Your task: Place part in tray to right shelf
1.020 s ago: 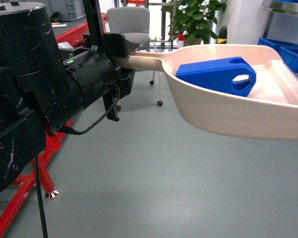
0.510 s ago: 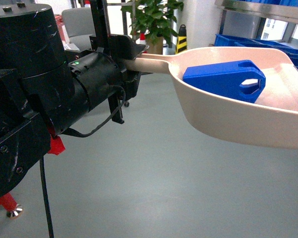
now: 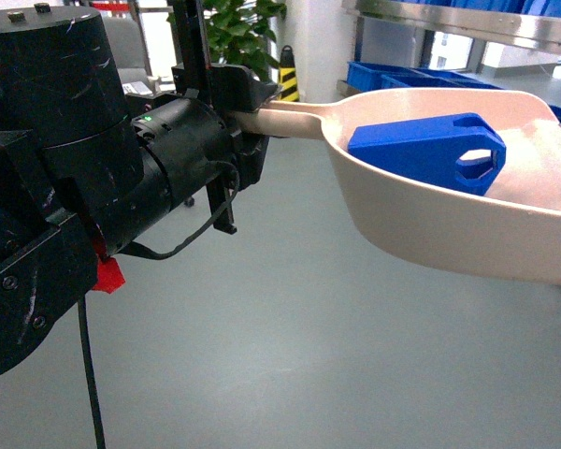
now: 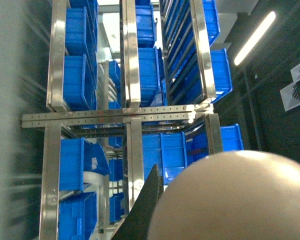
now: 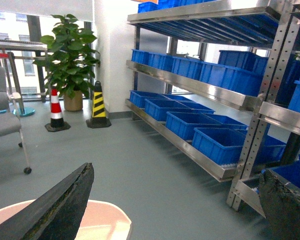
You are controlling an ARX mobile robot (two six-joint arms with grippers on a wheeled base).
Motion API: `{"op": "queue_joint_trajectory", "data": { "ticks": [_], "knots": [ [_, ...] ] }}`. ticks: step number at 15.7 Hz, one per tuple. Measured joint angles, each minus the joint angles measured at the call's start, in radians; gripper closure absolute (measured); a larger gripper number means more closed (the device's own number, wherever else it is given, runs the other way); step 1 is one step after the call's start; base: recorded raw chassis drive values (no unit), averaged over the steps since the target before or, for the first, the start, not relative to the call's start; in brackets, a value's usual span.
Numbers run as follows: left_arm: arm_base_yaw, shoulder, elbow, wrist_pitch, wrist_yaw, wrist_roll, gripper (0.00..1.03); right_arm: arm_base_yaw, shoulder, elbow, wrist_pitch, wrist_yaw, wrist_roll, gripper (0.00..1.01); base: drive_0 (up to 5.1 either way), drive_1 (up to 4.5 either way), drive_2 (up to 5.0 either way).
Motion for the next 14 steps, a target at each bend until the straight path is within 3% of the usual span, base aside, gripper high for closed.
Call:
{"op": "queue_joint_trajectory", "data": {
  "ticks": [14],
  "knots": [
    [0.002,0.000,0.000,0.000,-0.002,0.000,0.90,0.000,0.000,0.000,0.000,0.000,0.000,0.03,-1.6,-1.62,-1.6]
  ]
}}
